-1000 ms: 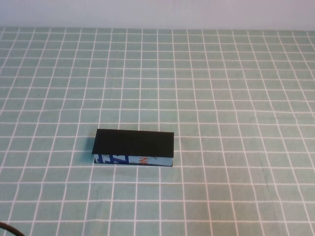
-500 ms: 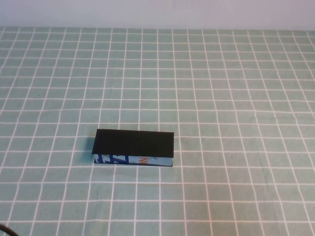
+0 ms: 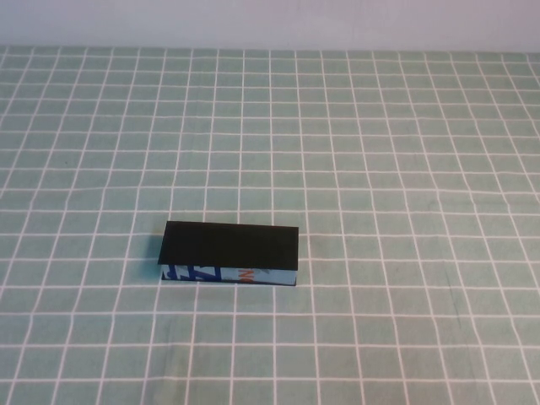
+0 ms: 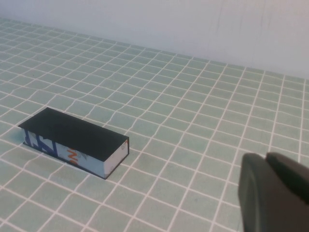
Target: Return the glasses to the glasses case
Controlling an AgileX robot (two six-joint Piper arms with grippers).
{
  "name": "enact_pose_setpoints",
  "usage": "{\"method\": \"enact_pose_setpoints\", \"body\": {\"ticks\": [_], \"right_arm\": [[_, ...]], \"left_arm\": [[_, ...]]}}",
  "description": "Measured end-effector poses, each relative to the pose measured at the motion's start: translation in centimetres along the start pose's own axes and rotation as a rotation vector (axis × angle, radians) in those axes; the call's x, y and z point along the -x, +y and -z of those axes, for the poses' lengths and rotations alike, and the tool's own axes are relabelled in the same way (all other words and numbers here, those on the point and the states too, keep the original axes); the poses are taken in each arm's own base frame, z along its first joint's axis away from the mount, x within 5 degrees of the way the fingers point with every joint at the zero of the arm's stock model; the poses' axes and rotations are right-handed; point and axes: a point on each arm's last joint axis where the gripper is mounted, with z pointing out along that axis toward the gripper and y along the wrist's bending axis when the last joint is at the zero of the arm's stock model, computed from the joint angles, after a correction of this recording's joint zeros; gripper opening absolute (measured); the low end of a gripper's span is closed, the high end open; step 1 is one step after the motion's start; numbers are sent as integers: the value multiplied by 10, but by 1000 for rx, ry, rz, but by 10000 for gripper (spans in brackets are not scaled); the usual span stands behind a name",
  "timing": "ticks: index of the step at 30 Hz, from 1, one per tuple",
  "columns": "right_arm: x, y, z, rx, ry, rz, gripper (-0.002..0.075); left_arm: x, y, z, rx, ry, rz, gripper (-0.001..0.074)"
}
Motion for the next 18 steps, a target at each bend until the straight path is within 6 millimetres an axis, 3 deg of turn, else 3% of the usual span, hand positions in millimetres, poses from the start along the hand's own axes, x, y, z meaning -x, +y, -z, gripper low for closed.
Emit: {"method": "enact_pose_setpoints", "body": {"ticks": [7, 18], "right_arm": [[0, 0, 0, 0, 0, 0, -11], [0, 0, 0, 1, 2, -1, -11]], "left_arm": [[-22, 0, 0, -9, 181, -61, 1], [-23, -3, 1, -71, 190, -82, 1]]}}
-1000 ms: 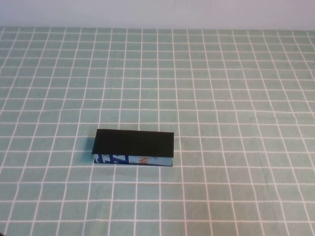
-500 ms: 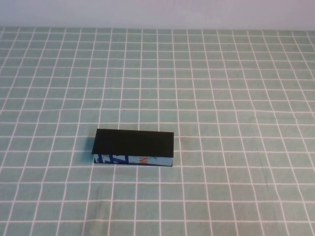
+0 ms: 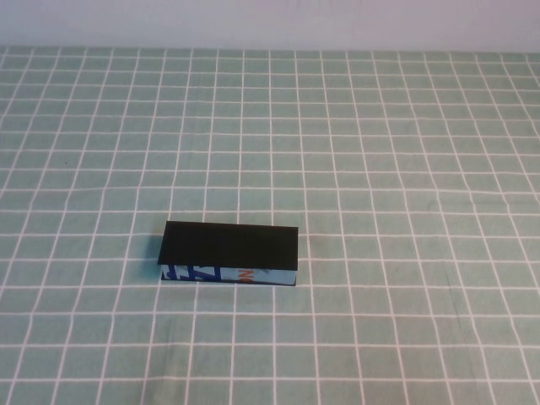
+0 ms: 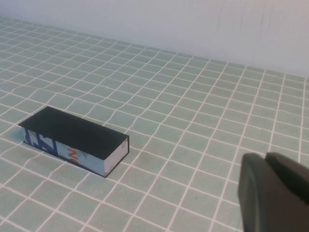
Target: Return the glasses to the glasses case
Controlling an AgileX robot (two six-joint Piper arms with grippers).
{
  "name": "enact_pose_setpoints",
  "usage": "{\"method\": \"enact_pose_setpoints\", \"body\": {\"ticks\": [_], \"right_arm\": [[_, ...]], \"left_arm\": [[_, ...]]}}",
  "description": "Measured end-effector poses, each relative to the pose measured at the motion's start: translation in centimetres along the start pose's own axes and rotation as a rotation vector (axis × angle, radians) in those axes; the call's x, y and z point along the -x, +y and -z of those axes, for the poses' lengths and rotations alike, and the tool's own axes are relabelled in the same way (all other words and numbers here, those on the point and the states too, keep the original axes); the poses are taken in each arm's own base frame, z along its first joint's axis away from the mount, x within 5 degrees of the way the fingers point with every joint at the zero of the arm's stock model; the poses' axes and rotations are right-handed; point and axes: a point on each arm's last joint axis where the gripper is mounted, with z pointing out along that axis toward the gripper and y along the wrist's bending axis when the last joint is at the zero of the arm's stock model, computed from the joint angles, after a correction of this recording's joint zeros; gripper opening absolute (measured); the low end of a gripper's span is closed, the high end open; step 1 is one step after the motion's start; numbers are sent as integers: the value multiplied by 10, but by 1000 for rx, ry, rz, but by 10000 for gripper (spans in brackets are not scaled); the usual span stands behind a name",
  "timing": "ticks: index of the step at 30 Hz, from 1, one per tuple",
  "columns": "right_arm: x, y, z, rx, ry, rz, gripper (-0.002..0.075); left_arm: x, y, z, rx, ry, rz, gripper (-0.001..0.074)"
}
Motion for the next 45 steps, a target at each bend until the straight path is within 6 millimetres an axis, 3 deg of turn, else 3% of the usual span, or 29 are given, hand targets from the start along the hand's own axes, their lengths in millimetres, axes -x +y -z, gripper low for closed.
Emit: {"method": "enact_pose_setpoints", "body": {"ticks": [25, 29, 36, 41, 45], "right_arm": [[-2, 1, 1, 5, 14, 0, -11], [1, 0, 11, -27, -48, 16, -11], [5, -5, 37, -235, -205, 80, -11], [-5, -3, 34, -271, -155, -26, -11], [-25, -6, 24, -289, -95, -97, -11]], "left_arm": [[0, 0, 0, 0, 2, 0, 1], [0, 0, 0, 0, 2, 0, 2], [0, 0, 0, 0, 2, 0, 1], [0, 0, 0, 0, 1, 0, 1], [0, 0, 0, 0, 1, 0, 1]]}}
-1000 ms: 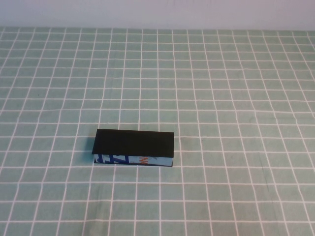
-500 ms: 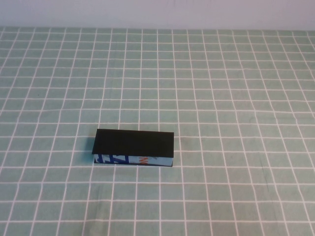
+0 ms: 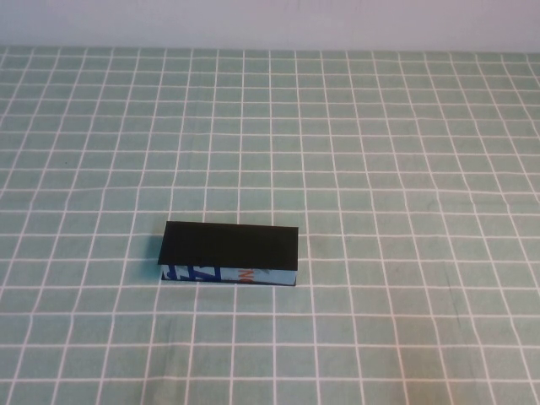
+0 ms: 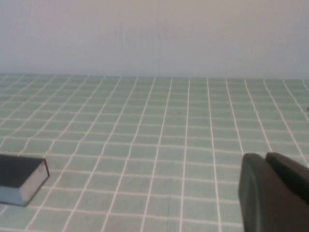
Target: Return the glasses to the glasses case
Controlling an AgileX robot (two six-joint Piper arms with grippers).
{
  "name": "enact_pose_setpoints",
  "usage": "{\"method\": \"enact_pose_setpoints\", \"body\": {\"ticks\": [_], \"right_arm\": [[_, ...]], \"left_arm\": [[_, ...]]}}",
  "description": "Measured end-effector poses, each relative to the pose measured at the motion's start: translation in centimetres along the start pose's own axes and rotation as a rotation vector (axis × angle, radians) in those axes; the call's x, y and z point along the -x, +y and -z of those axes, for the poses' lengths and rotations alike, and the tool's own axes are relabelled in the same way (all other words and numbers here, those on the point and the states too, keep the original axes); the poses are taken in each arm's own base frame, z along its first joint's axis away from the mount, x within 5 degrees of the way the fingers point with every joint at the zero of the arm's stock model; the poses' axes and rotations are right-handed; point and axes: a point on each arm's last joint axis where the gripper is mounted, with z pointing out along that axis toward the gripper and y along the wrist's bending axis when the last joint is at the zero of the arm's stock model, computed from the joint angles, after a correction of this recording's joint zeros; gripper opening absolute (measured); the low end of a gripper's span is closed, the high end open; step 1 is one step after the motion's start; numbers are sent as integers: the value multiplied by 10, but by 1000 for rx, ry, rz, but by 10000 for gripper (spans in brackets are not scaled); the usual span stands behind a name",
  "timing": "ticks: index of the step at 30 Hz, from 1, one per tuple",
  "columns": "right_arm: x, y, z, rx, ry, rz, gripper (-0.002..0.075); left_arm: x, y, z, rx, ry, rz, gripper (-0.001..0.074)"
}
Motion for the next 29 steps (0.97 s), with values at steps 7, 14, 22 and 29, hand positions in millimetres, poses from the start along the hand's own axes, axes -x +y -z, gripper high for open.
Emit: {"method": "enact_pose_setpoints", "body": {"ticks": [7, 14, 22, 29], "right_arm": [[-62, -8, -18, -31, 149, -33, -11], [-78, -8, -19, -28, 219, -25, -11], [-78, -8, -19, -28, 219, -25, -11], [-78, -8, -19, -26, 218, -32, -11]], "left_arm": [[0, 0, 0, 0, 0, 0, 1], [0, 0, 0, 0, 0, 0, 1], [0, 0, 0, 0, 2, 0, 1], [0, 0, 0, 0, 2, 0, 1]]}}
